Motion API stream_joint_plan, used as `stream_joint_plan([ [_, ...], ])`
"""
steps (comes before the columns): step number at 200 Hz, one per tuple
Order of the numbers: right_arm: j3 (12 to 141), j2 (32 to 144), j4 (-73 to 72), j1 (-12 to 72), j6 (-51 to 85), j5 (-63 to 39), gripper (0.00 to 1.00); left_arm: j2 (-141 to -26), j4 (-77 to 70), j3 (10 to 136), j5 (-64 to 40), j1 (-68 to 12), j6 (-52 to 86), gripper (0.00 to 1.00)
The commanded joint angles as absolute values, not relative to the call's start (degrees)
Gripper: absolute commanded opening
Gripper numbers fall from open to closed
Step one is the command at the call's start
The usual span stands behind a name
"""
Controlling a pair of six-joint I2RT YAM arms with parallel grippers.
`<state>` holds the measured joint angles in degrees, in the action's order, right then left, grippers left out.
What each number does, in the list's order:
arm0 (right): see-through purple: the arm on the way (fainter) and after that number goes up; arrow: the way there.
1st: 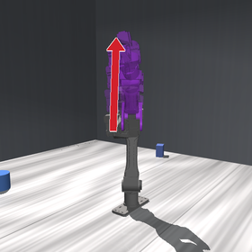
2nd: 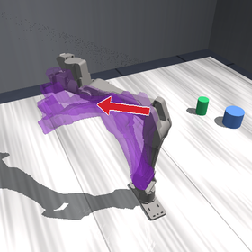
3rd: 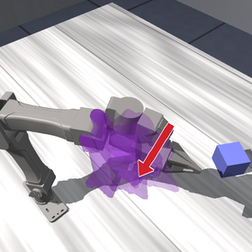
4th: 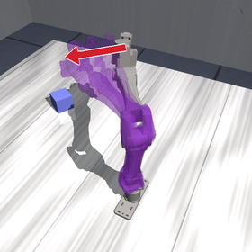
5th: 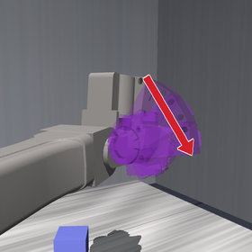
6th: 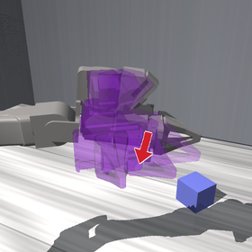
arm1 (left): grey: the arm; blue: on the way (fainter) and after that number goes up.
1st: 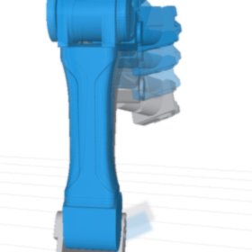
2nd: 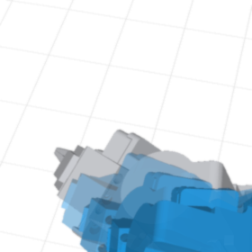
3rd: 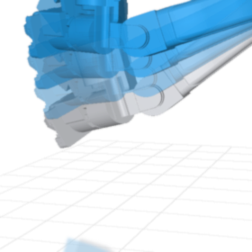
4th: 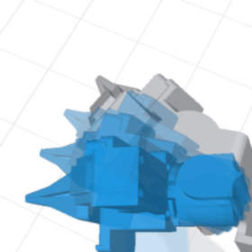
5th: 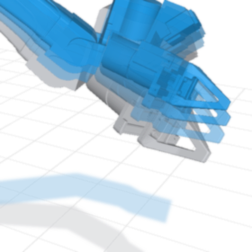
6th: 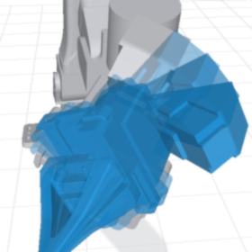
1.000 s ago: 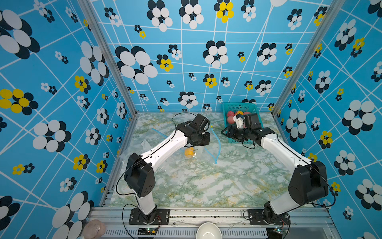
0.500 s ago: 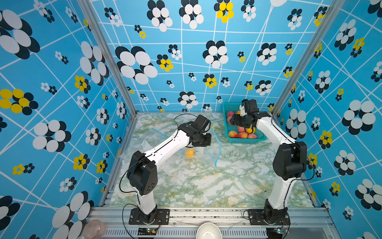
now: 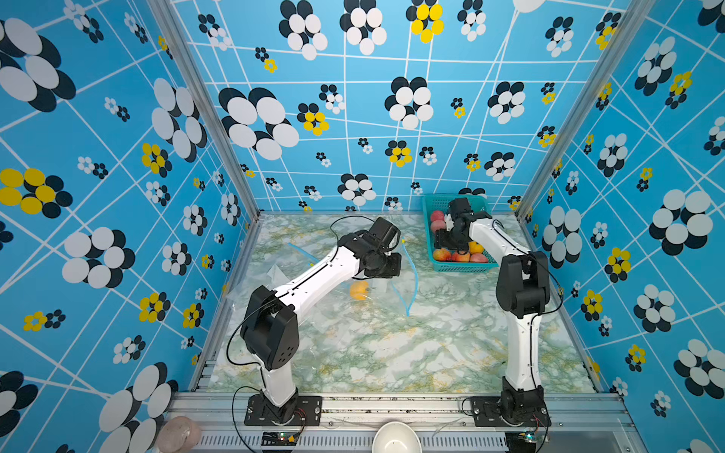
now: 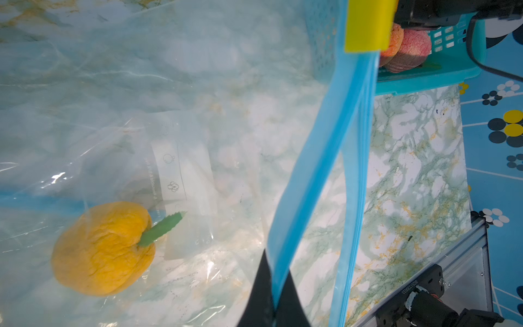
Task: Place the peach in a zip-top bag and seal the zipper
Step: Pick up the peach from the basket.
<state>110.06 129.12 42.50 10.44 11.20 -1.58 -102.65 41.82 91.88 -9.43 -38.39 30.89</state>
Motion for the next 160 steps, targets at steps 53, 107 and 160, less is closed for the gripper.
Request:
stream_joint_plan([
  [53, 112.9, 133.5, 44.9, 10.3, 10.2, -1.6, 0.64, -102.8, 43.7, 94.0, -9.0, -39.5, 30.4, 0.0],
  [107, 111.7, 122.8, 46.5, 10.2, 9.0, 0.8, 0.61, -103.7, 45.8, 97.1, -8.1, -39.5, 29.1, 0.0],
  [160, 106.4, 109.6, 46.0, 10.4, 9.4, -1.0, 0.61, -103.9, 44.1, 97.1, -10.3, -39.1, 30.2, 0.0],
])
